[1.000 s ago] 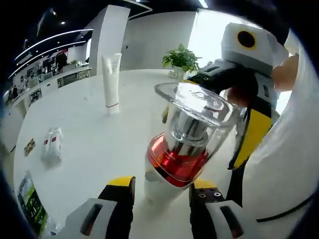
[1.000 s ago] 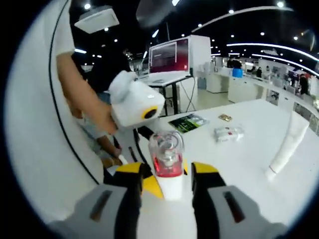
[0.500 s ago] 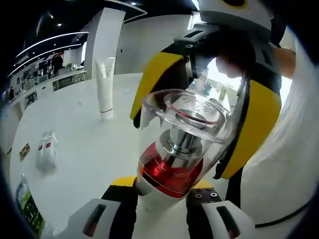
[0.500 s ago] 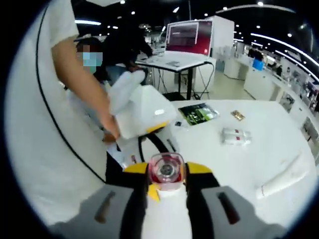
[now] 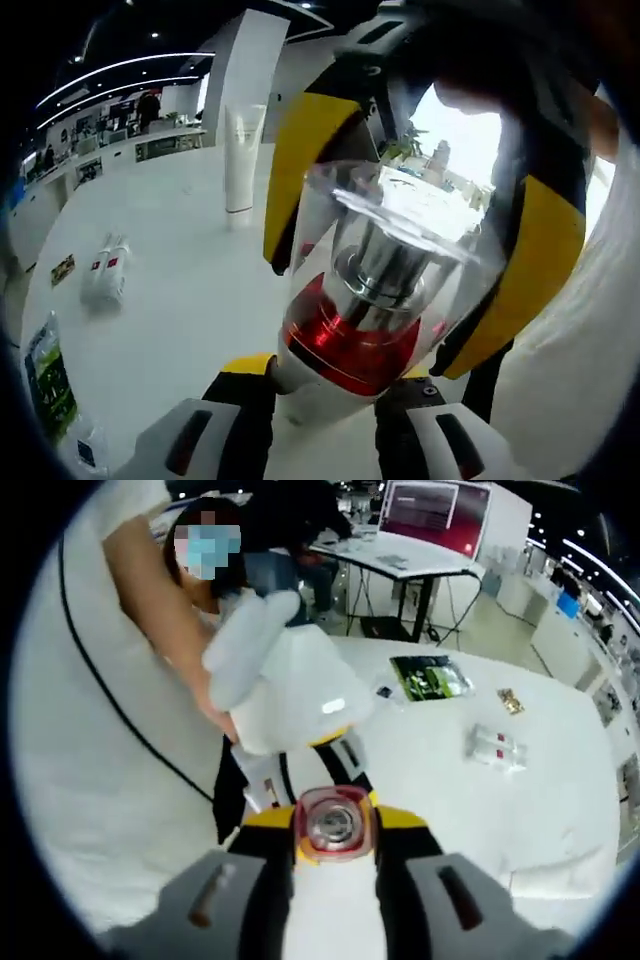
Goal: Arrange the skincare products in the storage area until every visible bottle or jar stands upright without overlapping.
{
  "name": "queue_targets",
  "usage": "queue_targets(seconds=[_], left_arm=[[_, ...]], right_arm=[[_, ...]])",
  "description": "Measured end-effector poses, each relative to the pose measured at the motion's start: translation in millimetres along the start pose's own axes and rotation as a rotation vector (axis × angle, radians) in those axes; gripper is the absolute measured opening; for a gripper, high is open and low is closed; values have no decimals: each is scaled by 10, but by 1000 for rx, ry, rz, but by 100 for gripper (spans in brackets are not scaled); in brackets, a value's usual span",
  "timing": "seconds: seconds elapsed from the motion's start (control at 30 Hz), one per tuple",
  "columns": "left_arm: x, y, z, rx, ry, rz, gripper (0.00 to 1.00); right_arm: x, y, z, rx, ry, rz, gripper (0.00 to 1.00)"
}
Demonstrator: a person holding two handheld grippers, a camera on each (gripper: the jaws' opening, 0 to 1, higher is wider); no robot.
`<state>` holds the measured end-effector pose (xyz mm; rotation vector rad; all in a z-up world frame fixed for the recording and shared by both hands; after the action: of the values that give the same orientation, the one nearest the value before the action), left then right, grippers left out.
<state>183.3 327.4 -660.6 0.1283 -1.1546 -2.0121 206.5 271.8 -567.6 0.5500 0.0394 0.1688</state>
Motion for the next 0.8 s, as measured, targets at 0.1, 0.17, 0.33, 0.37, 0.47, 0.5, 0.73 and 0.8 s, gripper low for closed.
queue_targets(seconds=[0.1, 0.17, 0.33, 0.37, 0.47, 0.5, 0.73, 0.8], left_arm=[[-3, -19, 6, 0, 5, 5, 40], [-8, -29, 11, 1, 6, 8, 40], [-20, -46, 27, 1, 13, 23, 40], [-26, -49, 33, 1, 17, 27, 40], [-36, -54, 37, 5, 22, 39, 40], [-38, -54, 37, 7, 23, 40, 40], [-44, -60, 27, 1, 34, 37, 40], [-45, -62, 31, 1, 34, 43, 39]], right_arm=[[-5, 31, -10, -20, 9, -21, 31], [-5, 44, -14, -34, 12, -10, 30], [1, 56, -23, -43, 14, -18, 30], [1, 56, -24, -41, 13, -16, 30], [5, 60, -29, -41, 11, -16, 30], [7, 60, -30, -41, 11, -14, 31], [8, -12, -101, -71, -5, -18, 32], [10, -41, -147, -63, -15, -19, 32]])
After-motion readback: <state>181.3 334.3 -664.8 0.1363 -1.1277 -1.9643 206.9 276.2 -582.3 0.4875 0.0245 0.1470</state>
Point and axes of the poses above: the point that each gripper's makers call its tool centre point, and the gripper's own axes: z roughly backward along the fingers, x roughly to its right, y roughly out of its top, the point moved 8 cm from there along z, roughly backward along the fingers, and after that the axes turned 3 degrees about z, right-handed, at the moved point
